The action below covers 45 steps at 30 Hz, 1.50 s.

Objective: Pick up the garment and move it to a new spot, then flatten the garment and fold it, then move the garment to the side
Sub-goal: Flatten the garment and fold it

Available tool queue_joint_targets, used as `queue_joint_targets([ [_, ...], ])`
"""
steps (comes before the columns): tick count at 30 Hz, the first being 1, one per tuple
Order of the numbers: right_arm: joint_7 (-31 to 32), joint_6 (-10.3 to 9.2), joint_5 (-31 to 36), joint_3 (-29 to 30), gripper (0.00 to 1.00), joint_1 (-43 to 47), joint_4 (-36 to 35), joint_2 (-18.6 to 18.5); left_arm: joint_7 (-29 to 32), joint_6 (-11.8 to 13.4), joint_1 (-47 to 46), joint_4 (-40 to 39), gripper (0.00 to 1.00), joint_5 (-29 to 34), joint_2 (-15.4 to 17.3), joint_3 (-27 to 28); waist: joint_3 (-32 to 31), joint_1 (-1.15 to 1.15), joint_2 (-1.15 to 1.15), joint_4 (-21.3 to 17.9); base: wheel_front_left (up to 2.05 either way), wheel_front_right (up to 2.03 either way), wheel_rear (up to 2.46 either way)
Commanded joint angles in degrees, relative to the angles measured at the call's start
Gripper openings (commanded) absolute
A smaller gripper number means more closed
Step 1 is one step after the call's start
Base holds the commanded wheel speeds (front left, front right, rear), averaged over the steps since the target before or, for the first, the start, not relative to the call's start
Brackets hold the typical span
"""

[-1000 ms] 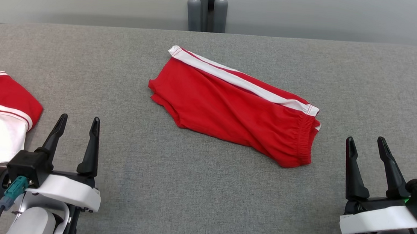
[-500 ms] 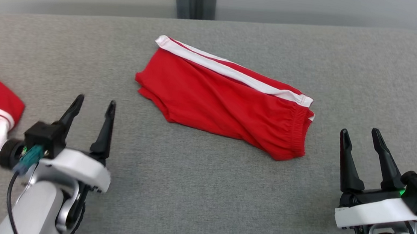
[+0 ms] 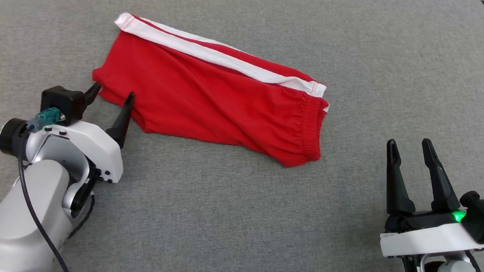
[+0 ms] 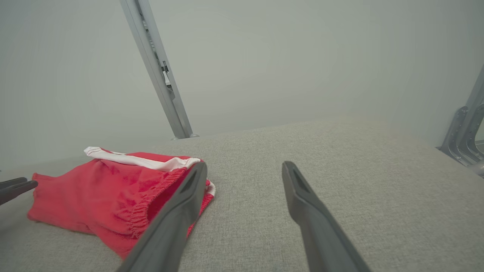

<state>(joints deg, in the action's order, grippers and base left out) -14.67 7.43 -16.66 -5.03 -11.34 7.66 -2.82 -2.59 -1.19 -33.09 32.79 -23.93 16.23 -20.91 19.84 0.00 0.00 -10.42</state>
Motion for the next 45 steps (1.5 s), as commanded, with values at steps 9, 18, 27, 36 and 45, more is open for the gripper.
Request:
queue_joint_targets([
  [9,-0.7,0.12,-2.9,-0.5,1.00,-1.3,0.7,-0.2,1.5,-1.7,-3.1,9.8,0.31,-3.0,-1.4,0.6,0.5,0.00,0.00,-1.1,0.00,0.00,0.00],
  [18,-0.7,0.12,-4.2,-0.6,1.00,-0.7,-0.1,-0.2,-1.7,-3.2,-2.5,12.6,0.00,-6.0,-3.1,1.8,-0.4,0.00,0.00,-0.2,0.00,0.00,0.00],
  [27,-0.6,0.12,-3.2,0.6,1.00,1.2,0.6,-0.2,-8.5,-0.7,7.6,4.7,0.00,-8.3,-6.5,3.0,-2.3,0.00,0.00,3.8,0.00,0.00,0.00],
  [36,-0.5,0.12,-1.3,1.7,1.00,0.8,1.6,-0.3,-7.9,4.0,18.7,-11.3,0.00,-8.7,-8.5,1.9,-3.5,0.00,0.00,8.6,0.00,0.00,0.00],
  [45,0.7,0.12,-1.2,1.6,1.00,1.4,1.8,-0.3,-3.4,7.0,24.5,-18.1,0.00,-9.3,-7.8,0.7,-4.3,0.00,0.00,10.2,0.00,0.00,0.00],
])
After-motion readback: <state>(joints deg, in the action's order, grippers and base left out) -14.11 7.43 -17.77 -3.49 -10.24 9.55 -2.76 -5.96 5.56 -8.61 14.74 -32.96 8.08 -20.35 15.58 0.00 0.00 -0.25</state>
